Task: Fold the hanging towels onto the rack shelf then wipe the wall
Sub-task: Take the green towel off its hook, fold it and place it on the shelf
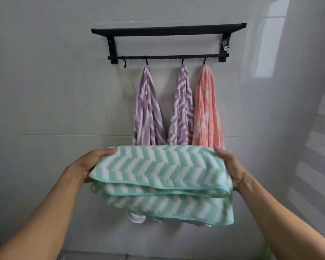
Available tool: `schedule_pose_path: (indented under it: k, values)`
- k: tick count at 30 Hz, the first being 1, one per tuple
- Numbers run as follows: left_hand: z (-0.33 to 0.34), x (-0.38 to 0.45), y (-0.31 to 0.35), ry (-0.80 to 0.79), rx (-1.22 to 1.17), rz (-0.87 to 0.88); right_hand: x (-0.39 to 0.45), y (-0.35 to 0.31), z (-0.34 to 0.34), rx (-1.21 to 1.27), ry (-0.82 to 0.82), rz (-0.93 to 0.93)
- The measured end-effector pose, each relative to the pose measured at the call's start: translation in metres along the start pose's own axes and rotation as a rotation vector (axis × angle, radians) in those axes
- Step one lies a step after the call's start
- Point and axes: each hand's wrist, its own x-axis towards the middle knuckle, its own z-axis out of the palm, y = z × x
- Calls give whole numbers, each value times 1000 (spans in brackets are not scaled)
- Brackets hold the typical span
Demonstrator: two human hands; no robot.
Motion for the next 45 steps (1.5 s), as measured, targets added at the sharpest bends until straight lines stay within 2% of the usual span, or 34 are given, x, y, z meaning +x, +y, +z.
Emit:
schedule_pose_path:
  k: [3,6,10,15,18,19,21,24,27,30,32,35,38,41,45]
  values:
    - [-4,1,-4,-64,71,10,0,2,-2,-141,17,57]
    - [-6,3,-4,-29,8,15,0,-4,1,-84,21,43]
    - [-3,2,-7,-119,53,71,3,-8,-3,-189,34,48]
    - [2,5,-11,-111,77,98,0,-5,-7,-196,23,63]
    - [2,12,-15,-19,176,62,4,-8,0,-378,139,29]
    - [3,11,-8,30,178,92,5,-17,8,-434,193,-24]
    - [4,10,24,119,144,278,4,-51,25,-474,233,-213]
    - [1,-3,85,214,37,619,-9,-110,53,-348,160,-627]
    - [5,-15,115,244,9,721,-16,-131,64,-399,137,-844]
    - [14,-19,121,203,48,718,-5,-126,51,-410,174,-803]
    - [14,-21,125,228,3,642,-5,-124,48,-360,91,-764]
    - [7,-16,124,279,-73,496,-8,-120,53,-436,118,-789]
    - [-1,-14,118,306,12,386,-12,-117,53,-550,142,-775]
    - [-3,-15,112,266,104,342,-16,-116,51,-596,131,-698]
    - [-8,-17,103,262,114,261,-10,-107,45,-617,98,-607]
